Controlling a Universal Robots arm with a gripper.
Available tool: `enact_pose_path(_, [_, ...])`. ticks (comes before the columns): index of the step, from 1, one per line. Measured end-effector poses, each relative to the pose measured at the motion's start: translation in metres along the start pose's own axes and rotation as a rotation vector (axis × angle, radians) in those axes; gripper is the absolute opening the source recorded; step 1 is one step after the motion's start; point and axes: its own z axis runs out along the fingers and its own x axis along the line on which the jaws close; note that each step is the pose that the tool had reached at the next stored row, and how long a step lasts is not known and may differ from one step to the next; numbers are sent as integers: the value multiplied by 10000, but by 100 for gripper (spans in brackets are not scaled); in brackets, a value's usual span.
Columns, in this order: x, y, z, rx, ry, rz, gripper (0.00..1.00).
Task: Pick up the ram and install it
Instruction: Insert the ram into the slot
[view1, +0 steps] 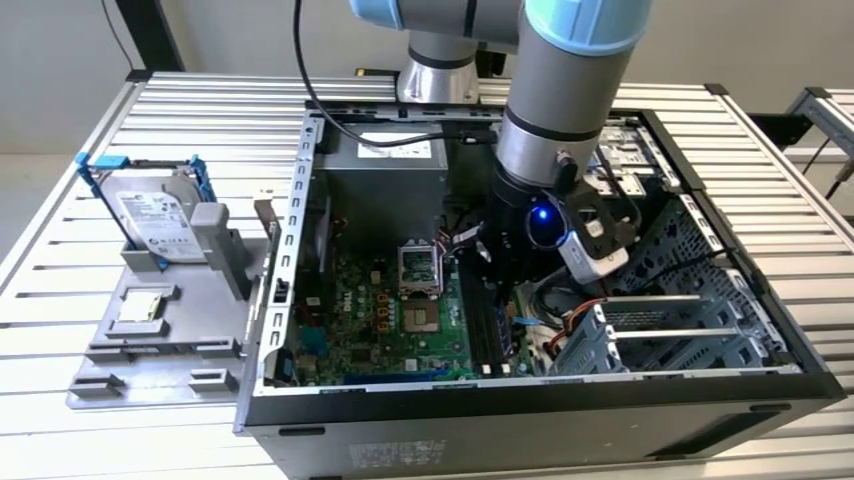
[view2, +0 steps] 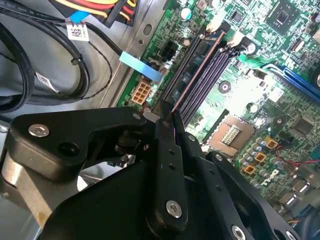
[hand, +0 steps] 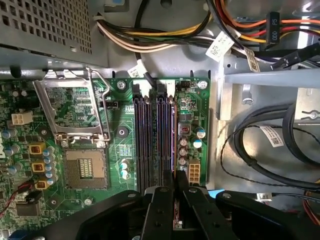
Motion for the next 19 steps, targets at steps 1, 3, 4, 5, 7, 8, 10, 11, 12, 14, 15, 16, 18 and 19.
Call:
enact_pose_path(1, [0, 2, 7, -2, -1, 0, 0])
enact_pose_path(3, [0, 2, 17, -3, -1, 0, 0])
enact_pose_path(4, [0, 2, 17, -1, -1, 0, 0])
enact_pose_path(5, [0, 2, 17, 0, 0, -2, 0])
enact_pose_path(7, [0, 3, 18, -1, -2, -10, 0])
enact_pose_path(8, [0, 3, 18, -1, -4, -25, 0])
enact_pose_path(10, [0, 3, 18, -2, -14, -115, 0])
enact_pose_path(11, [0, 3, 19, -1, -22, -172, 0])
enact_pose_path(12, [0, 3, 19, -1, -28, -220, 0])
enact_pose_path(14, [0, 3, 19, 1, -36, -282, 0])
enact_pose_path(15, [0, 3, 19, 2, -37, -287, 0])
enact_pose_path(16, [0, 3, 19, 6, -37, -289, 0])
enact_pose_path(18, [0, 6, 35, 10, -37, -290, 0])
enact_pose_path(19, [0, 8, 48, 15, -38, -290, 0])
